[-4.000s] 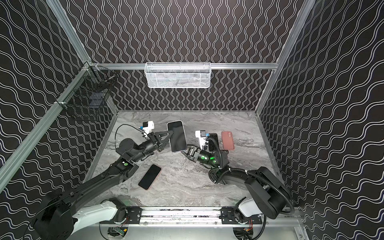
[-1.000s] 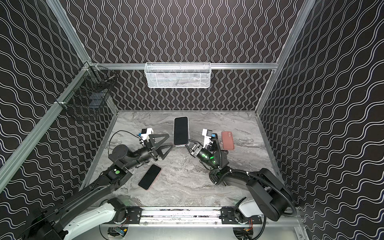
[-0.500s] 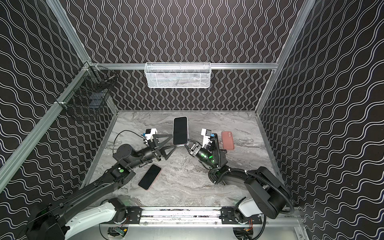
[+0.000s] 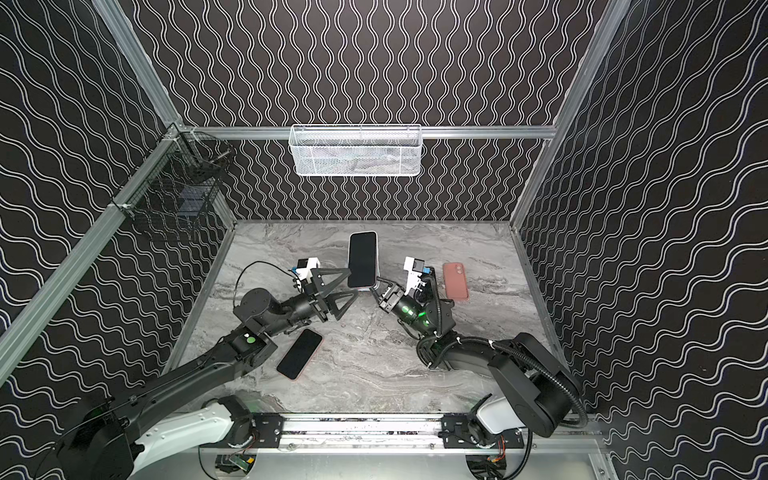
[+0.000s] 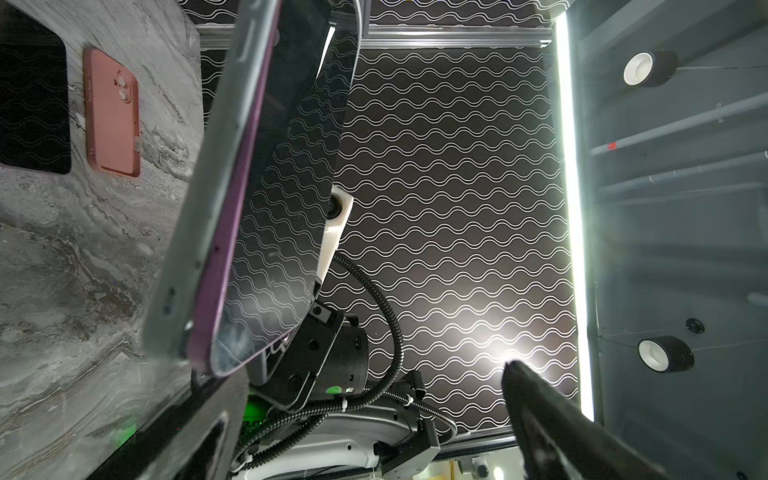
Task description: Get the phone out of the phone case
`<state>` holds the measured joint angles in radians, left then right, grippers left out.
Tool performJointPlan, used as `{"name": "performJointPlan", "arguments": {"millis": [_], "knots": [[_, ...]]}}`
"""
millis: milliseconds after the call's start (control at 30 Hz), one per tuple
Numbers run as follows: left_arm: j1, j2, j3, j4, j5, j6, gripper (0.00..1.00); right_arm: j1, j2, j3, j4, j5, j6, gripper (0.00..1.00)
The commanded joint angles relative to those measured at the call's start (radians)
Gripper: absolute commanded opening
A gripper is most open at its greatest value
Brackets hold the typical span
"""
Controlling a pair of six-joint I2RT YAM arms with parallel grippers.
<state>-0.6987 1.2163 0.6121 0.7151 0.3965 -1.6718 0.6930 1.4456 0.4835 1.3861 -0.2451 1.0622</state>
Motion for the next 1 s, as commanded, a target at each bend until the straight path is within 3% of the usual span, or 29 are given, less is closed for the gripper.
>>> {"name": "performJointPlan", "arguments": {"millis": [0,500,967], "knots": [[-0.005,0.014,0.0,0.069,-0.014,-0.005,0.99,0.002,0.001,0.004,0.11,0.011,0.001,0.02],[-0.005,0.071,0.0,0.103,-0.049,0.005,0.95,0.013,0.002,-0.022,0.132,0.02,0.01,0.02],[-0.006,0.083,0.013,0.055,-0.067,0.052,0.75,0.04,0.004,-0.046,0.165,0.033,0.016,0.02]]}}
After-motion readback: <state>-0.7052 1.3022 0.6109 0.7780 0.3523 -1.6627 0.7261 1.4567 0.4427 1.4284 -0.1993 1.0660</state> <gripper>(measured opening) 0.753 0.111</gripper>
